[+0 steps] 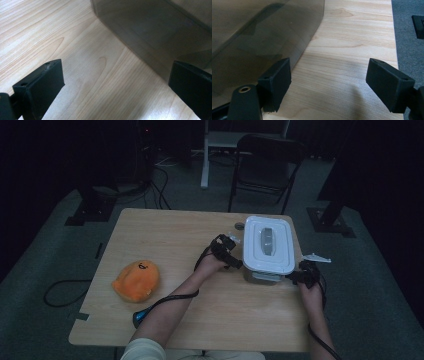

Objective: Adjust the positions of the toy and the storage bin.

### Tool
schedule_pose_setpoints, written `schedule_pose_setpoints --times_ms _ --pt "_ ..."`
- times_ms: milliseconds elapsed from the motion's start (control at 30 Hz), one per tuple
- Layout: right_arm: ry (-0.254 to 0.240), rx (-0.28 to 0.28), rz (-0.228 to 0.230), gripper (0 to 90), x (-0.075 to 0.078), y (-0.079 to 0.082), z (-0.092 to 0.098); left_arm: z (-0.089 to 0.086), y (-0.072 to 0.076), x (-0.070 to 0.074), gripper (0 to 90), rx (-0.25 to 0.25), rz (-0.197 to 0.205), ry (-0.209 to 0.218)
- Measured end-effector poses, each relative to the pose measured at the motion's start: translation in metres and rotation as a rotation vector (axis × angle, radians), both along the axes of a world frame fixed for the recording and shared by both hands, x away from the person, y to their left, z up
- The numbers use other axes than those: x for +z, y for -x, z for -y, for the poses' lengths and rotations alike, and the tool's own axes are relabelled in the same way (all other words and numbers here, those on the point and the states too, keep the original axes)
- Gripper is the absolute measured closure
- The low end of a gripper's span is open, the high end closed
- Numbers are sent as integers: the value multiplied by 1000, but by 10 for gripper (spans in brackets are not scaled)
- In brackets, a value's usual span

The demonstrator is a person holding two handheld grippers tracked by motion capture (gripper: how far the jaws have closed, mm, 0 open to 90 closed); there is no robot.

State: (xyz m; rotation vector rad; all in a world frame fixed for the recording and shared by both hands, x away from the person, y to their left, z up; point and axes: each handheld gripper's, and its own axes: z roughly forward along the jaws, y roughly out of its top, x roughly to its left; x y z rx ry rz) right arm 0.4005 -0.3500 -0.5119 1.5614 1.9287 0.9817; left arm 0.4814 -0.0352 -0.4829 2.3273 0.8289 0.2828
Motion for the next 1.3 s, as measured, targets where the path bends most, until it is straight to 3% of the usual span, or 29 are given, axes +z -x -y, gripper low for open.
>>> schedule_pose_setpoints --times_ms 67,400,500,733,867,1033,1167,1300 --pt "-3 5 -1 209 0 0 -1 -1 2 2 7 -7 10 -17" --pt "26 87 -18 222 1 -3 -20 -24 7 2 7 11 -5 -17" --pt "4 118 -22 222 -1 -3 -26 -34 7 1 7 31 -9 -11" --pt "16 164 -18 209 -1 -5 -47 -57 4 0 12 81 -8 3" --pt "32 147 -35 170 -3 -9 -51 -61 1 -1 11 75 -14 29" --pt "52 76 -49 169 -5 -17 -47 -67 -14 0 11 105 2 -4" --pt "26 12 -21 167 0 -25 -39 -68 -25 -1 11 130 12 -8" --pt "17 -13 -3 166 5 -32 -37 -62 -33 -1 11 124 9 10"
